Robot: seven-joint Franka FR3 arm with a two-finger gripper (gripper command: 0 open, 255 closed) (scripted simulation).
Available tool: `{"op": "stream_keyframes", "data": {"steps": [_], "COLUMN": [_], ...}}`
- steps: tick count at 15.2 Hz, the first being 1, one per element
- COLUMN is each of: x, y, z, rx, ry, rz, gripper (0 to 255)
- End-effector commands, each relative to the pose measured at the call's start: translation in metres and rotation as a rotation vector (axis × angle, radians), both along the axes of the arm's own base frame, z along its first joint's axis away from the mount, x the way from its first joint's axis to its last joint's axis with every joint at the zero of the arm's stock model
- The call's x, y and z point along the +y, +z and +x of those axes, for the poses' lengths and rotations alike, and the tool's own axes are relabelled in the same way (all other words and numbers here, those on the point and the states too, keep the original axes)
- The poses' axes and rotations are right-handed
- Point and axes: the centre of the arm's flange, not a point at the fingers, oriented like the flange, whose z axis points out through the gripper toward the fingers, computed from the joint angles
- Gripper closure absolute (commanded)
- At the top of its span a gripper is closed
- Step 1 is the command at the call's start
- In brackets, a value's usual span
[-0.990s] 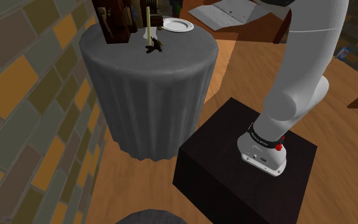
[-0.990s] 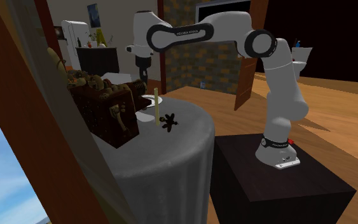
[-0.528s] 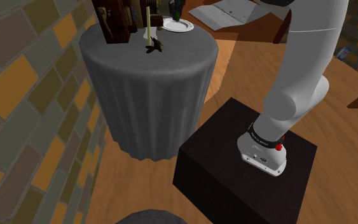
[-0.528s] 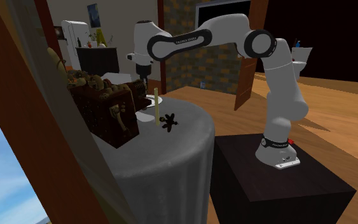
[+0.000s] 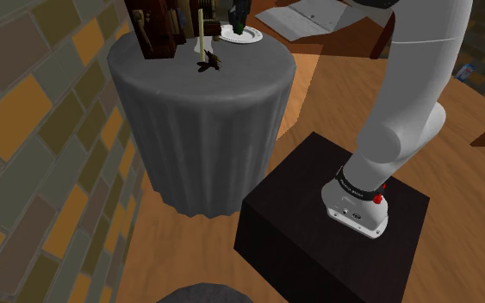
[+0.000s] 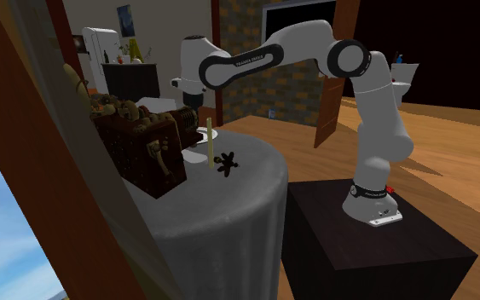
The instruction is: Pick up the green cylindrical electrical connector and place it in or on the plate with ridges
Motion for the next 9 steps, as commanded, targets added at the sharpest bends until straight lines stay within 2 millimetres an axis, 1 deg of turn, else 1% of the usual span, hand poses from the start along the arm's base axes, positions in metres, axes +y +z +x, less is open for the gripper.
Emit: {"op": "stream_keyframes", "data": {"steps": [1, 4, 5, 9], "x": [-0.0006, -0.0006, -0.0003, -0.0007], "y": [-0.0020, -0.0020, -0.0020, -0.0021], "z": [0.0000, 0.0000, 0.0002, 0.0001], "rx": [0.003, 0.003, 0.003, 0.003], "ry": [-0.001, -0.001, -0.001, -0.001], "rz": [0.000, 0.000, 0.000, 0.000], "gripper": [255, 255, 0, 0]}}
